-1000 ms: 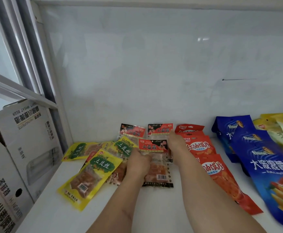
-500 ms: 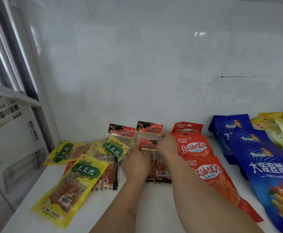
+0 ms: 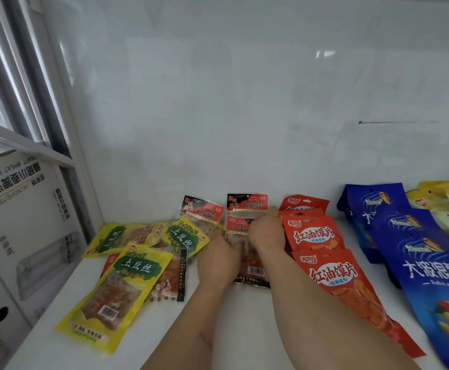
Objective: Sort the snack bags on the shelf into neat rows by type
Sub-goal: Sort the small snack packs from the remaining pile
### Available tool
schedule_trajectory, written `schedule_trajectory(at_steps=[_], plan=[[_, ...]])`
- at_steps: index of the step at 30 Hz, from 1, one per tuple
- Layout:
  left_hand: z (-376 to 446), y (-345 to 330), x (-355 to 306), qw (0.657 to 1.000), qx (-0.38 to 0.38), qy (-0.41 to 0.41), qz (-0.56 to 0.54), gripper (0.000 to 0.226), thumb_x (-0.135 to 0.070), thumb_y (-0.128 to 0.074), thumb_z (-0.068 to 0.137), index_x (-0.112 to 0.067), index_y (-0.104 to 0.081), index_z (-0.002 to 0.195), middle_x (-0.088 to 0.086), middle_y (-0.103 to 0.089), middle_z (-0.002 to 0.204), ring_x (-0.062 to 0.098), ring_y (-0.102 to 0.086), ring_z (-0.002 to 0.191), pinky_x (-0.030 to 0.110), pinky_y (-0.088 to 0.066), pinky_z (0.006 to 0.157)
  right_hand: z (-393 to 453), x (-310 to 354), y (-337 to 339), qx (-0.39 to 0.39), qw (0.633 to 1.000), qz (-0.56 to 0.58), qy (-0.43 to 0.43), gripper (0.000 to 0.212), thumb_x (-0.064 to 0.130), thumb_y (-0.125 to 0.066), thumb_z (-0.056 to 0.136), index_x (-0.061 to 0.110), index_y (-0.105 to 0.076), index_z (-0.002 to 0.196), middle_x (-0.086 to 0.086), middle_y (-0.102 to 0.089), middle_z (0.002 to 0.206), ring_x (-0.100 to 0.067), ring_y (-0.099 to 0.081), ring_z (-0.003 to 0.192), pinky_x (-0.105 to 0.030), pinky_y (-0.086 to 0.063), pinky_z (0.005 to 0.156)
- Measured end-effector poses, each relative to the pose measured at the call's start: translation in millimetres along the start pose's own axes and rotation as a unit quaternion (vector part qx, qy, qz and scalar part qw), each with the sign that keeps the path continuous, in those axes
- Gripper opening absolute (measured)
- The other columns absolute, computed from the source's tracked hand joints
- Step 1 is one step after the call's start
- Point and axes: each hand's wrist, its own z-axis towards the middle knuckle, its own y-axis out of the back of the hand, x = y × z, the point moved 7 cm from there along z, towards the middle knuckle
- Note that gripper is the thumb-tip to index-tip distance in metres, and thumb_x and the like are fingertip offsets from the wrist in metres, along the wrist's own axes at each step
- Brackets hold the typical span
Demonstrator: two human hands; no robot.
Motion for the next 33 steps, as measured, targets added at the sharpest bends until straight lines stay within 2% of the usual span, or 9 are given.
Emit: schedule_trajectory(at_steps=[3, 8, 11, 14, 16, 20, 25, 30, 33], plan=[[-2, 7, -2, 1.000, -0.015, -0.002, -0.019, 0.037, -0.027, -0.056, 0.096, -0.013, -0.051, 0.130, 0.006, -0.066, 0.119, 0.026, -0.062, 0.104, 0.028, -0.039, 0.072, -4, 2, -7, 0.007, 1.000, 0.006, 0.012, 0.059, 0.013, -0.046, 0.098, 0.004, -0.021, 0.151, -0.023, -0.040, 0.143, -0.041, -0.048, 0.125, -0.046, -0.047, 0.096], [-8, 27, -11, 0.998, -0.047, -0.046, 0.005, 0.031, -0.021, -0.054, 0.098, -0.007, -0.057, 0.125, 0.011, -0.062, 0.124, 0.027, -0.061, 0.107, 0.034, -0.048, 0.084, -19, 16, -6, -0.007, 0.995, -0.079, 0.060, 0.063, 0.018, -0.047, 0.097, 0.008, -0.022, 0.154, -0.018, -0.024, 0.159, -0.036, -0.024, 0.146, -0.047, -0.026, 0.116], [-14, 50, -17, 0.995, -0.066, -0.079, 0.012, 0.024, -0.022, -0.051, 0.101, -0.009, -0.062, 0.118, 0.008, -0.068, 0.114, 0.027, -0.063, 0.103, 0.035, -0.049, 0.083, -28, 40, -11, -0.008, 0.987, -0.067, 0.146, 0.047, 0.018, -0.045, 0.101, 0.007, -0.039, 0.146, -0.017, -0.042, 0.149, -0.033, -0.037, 0.138, -0.040, -0.035, 0.106], [-16, 81, -6, 0.986, -0.099, -0.098, 0.090, 0.023, -0.029, -0.051, 0.101, -0.016, -0.065, 0.114, 0.006, -0.070, 0.112, 0.026, -0.063, 0.102, 0.036, -0.047, 0.083, -39, 59, -26, 0.069, 0.986, -0.023, 0.152, 0.026, 0.019, -0.041, 0.103, 0.007, -0.059, 0.118, -0.013, -0.065, 0.114, -0.029, -0.061, 0.104, -0.032, -0.041, 0.073], [-13, 100, 13, 0.964, -0.112, -0.077, 0.230, 0.035, -0.040, -0.050, 0.098, -0.021, -0.061, 0.126, 0.005, -0.065, 0.127, 0.026, -0.055, 0.120, 0.038, -0.040, 0.101, -44, 62, -43, 0.125, 0.982, -0.039, 0.133, 0.021, 0.018, -0.042, 0.102, 0.008, -0.061, 0.103, -0.010, -0.066, 0.098, -0.027, -0.061, 0.087, -0.031, -0.041, 0.066], [-11, 121, 66, 0.951, -0.036, 0.020, 0.307, 0.064, -0.059, -0.043, 0.095, -0.025, -0.039, 0.149, -0.001, -0.035, 0.160, 0.028, -0.022, 0.149, 0.047, -0.017, 0.120, -48, 60, -67, 0.169, 0.982, -0.051, 0.073, 0.031, 0.023, -0.051, 0.096, 0.006, -0.063, 0.119, -0.008, -0.070, 0.100, -0.022, -0.061, 0.077, -0.023, -0.035, 0.049], [-21, 124, 92, 0.963, 0.004, 0.039, 0.268, 0.057, -0.053, -0.044, 0.098, -0.026, -0.039, 0.148, -0.001, -0.039, 0.154, 0.029, -0.034, 0.141, 0.044, -0.031, 0.112, -43, 63, -65, 0.147, 0.987, 0.059, -0.007, 0.040, 0.028, -0.051, 0.099, -0.003, -0.057, 0.124, -0.009, -0.068, 0.099, -0.020, -0.058, 0.073, -0.024, -0.030, 0.049], [-23, 132, 92, 0.970, 0.002, 0.011, 0.244, 0.052, -0.041, -0.045, 0.099, -0.031, -0.038, 0.150, -0.004, -0.035, 0.158, 0.025, -0.029, 0.145, 0.041, -0.030, 0.113, -44, 59, -74, 0.188, 0.967, 0.154, -0.069, 0.033, 0.030, -0.050, 0.102, 0.008, -0.054, 0.077, -0.005, -0.058, 0.077, -0.018, -0.054, 0.067, -0.028, -0.042, 0.065], [-23, 124, 80, 0.963, 0.037, -0.054, 0.260, 0.050, -0.053, -0.049, 0.096, -0.039, -0.041, 0.144, -0.011, -0.034, 0.159, 0.020, -0.012, 0.152, 0.042, -0.018, 0.120, -51, 64, -74, 0.203, 0.960, 0.185, -0.062, 0.027, 0.021, -0.053, 0.100, 0.014, -0.052, 0.074, -0.003, -0.055, 0.074, -0.015, -0.053, 0.063, -0.026, -0.045, 0.060]])
